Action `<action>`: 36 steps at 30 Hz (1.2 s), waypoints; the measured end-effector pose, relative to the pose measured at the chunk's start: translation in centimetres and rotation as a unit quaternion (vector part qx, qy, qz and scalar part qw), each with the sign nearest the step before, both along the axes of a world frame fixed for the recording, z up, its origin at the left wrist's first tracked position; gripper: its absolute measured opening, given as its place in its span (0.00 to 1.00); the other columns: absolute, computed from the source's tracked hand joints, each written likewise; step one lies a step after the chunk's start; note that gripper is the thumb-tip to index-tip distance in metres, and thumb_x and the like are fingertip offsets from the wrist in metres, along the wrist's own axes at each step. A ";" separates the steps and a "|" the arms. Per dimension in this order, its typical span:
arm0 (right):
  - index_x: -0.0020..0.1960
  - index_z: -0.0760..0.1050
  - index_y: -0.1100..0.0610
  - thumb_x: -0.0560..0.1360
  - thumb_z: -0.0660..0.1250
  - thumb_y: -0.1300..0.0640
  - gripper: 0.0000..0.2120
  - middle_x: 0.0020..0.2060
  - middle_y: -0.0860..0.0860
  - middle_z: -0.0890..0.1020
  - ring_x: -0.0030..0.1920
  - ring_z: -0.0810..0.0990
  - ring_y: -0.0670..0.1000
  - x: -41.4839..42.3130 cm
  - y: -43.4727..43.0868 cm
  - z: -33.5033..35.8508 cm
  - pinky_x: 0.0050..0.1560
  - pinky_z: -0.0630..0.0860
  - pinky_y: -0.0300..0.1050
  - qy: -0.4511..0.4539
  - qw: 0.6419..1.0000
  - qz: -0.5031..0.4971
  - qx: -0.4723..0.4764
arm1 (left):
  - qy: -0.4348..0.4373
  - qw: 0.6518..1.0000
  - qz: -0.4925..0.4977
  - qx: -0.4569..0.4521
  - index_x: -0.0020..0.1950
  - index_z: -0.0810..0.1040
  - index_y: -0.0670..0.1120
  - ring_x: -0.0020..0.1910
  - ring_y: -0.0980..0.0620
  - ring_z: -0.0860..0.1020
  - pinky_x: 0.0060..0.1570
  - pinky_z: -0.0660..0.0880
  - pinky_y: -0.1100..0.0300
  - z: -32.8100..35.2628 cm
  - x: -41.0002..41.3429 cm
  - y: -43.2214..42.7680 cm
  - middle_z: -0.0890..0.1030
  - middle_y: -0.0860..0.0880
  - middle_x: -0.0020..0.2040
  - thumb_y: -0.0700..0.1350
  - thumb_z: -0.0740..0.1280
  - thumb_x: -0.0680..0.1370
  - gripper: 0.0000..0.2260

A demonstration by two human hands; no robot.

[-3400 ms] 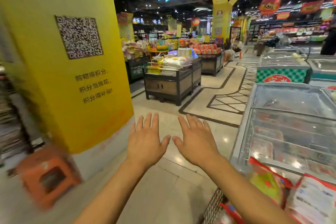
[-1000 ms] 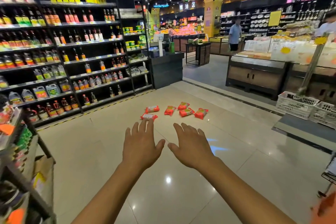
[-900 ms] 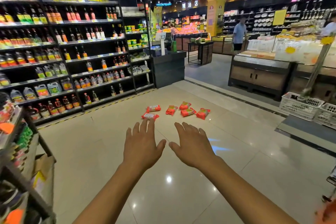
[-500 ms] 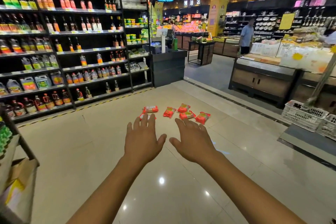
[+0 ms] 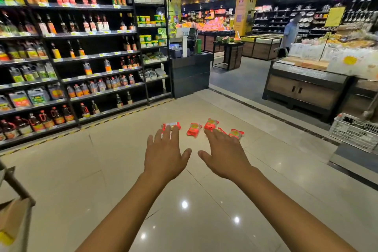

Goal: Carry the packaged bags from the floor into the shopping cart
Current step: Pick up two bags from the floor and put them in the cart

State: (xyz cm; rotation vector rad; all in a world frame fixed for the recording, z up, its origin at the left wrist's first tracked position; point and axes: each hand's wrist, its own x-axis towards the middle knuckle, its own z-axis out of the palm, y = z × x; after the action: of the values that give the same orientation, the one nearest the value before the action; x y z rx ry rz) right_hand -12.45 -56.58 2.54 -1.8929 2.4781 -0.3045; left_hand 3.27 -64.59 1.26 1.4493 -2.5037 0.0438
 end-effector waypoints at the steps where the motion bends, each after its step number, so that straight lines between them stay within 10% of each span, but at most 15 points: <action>1: 0.82 0.52 0.50 0.82 0.56 0.37 0.34 0.81 0.52 0.59 0.80 0.58 0.56 -0.7 -1.0 -0.2 0.78 0.54 0.57 -0.001 1.000 0.000 0.002 | 0.001 1.000 0.000 0.000 0.84 0.48 0.50 0.83 0.43 0.52 0.79 0.51 0.43 -0.2 -0.7 -1.0 0.53 0.46 0.84 0.66 0.55 0.82 0.36; 36: 0.81 0.54 0.49 0.83 0.58 0.41 0.30 0.79 0.51 0.62 0.78 0.61 0.55 -30.7 -43.9 -0.2 0.77 0.56 0.57 -0.031 0.997 0.070 0.010 | -0.021 0.998 0.051 -0.019 0.83 0.51 0.48 0.82 0.43 0.55 0.80 0.55 0.43 -0.3 -30.0 -42.6 0.56 0.47 0.83 0.66 0.55 0.82 0.36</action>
State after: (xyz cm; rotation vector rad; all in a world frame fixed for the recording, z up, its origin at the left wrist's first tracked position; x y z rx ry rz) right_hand -43.11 -100.46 2.32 -2.0025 2.2874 -0.3284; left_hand -26.68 -107.21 0.92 1.5751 -2.4463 0.1401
